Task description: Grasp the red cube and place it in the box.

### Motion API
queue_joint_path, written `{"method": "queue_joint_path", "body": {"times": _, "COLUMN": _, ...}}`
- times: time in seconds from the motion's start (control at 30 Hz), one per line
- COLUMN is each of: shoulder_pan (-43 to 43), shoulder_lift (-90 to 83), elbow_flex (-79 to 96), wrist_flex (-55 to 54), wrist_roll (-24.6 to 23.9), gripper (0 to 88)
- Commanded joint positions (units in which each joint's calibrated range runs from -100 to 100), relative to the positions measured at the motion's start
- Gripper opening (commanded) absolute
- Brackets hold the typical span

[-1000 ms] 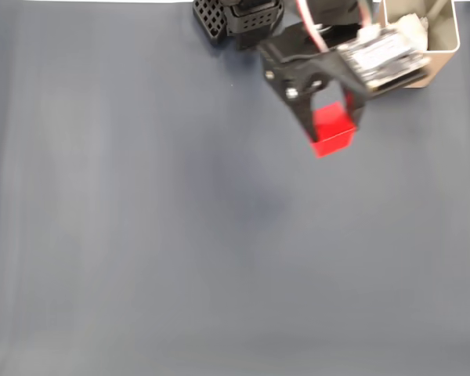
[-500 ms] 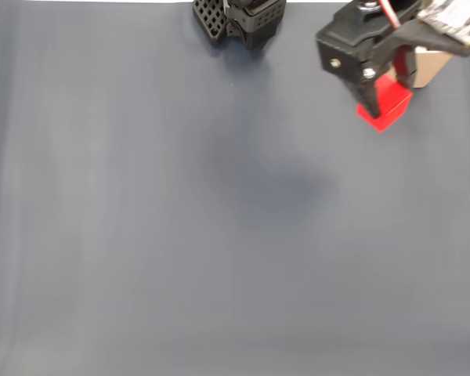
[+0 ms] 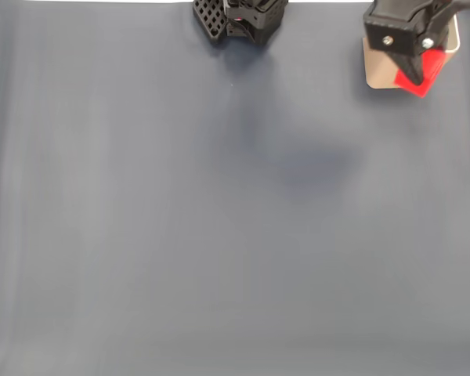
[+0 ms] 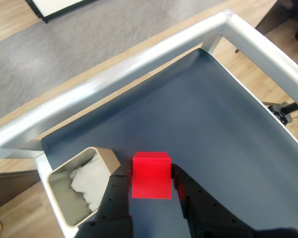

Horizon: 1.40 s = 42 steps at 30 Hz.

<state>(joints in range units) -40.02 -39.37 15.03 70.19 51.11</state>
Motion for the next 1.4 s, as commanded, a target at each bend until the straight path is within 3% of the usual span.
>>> {"method": "queue_joint_path", "body": {"times": 0.0, "shoulder_pan": -2.8, "shoulder_lift": 0.5, "elbow_flex": -2.9, "wrist_flex": 0.4, "wrist_roll": 0.7, "gripper": 0.1}}
{"method": "queue_joint_path", "body": {"times": 0.7, "shoulder_pan": -16.5, "shoulder_lift": 1.3, "elbow_flex": -0.4, "wrist_flex": 0.5, "wrist_roll": 1.6, "gripper": 0.1}}
{"method": "queue_joint_path", "body": {"times": 1.37, "shoulder_pan": -19.9, "shoulder_lift": -0.7, "elbow_flex": 4.3, "wrist_flex": 0.4, "wrist_roll": 0.9, "gripper": 0.7}}
